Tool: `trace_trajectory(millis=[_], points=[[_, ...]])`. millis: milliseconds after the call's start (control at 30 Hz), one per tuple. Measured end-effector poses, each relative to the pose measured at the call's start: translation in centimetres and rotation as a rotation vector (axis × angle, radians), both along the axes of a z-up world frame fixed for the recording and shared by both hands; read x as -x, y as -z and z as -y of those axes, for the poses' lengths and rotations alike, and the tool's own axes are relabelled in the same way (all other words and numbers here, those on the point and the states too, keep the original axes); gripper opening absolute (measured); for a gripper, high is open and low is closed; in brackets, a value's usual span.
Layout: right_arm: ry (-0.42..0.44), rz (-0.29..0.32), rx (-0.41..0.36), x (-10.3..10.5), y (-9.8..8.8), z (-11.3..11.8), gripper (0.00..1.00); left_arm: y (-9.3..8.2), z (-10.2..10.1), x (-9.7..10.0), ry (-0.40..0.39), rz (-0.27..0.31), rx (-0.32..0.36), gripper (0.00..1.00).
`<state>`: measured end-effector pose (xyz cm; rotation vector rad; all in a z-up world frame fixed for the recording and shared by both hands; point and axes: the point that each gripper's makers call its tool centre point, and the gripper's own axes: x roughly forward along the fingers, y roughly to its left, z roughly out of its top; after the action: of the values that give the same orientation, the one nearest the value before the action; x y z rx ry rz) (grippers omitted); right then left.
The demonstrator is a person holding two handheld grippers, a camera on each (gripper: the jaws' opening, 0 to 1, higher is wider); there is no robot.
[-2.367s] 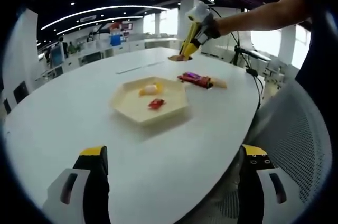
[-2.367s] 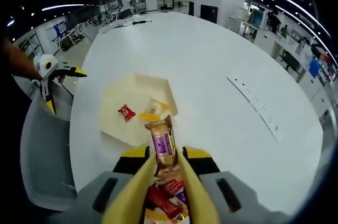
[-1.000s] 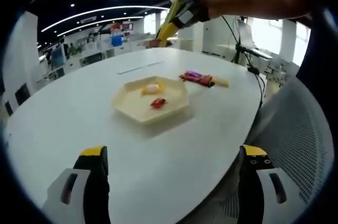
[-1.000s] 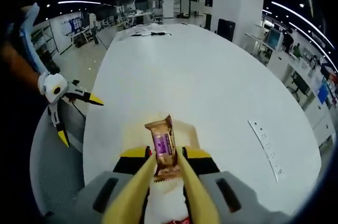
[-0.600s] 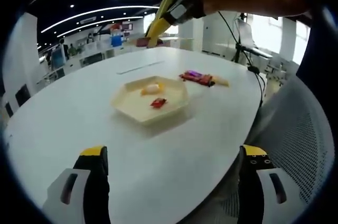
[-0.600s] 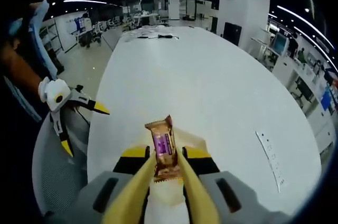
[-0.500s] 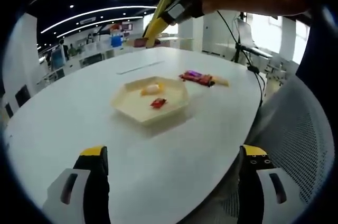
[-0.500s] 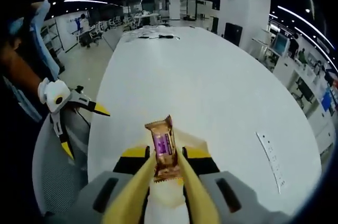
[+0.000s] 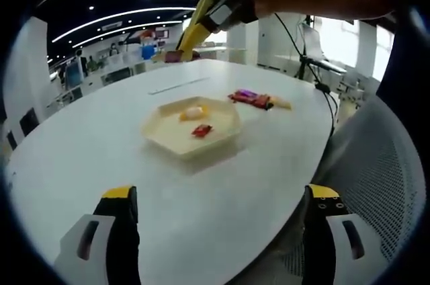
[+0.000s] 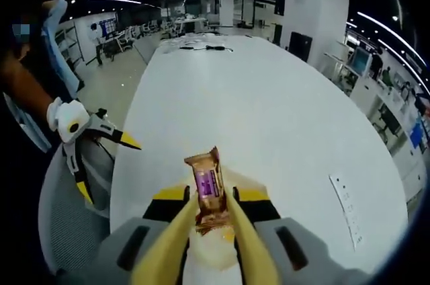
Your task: Place the target food into the container with the food tongs after gripping and lifting it, then release it inside without dropping or visibly crushing the food.
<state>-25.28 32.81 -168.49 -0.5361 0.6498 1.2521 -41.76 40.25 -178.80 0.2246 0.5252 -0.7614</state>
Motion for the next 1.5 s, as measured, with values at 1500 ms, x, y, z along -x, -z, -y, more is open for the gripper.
trace_trajectory(millis=[1500], points=[[0.013, 0.046, -0.023, -0.4, -2.1, 5.2, 0.27, -0.4, -0.2, -0.2, -0.008, 0.02, 0.009, 0.99]])
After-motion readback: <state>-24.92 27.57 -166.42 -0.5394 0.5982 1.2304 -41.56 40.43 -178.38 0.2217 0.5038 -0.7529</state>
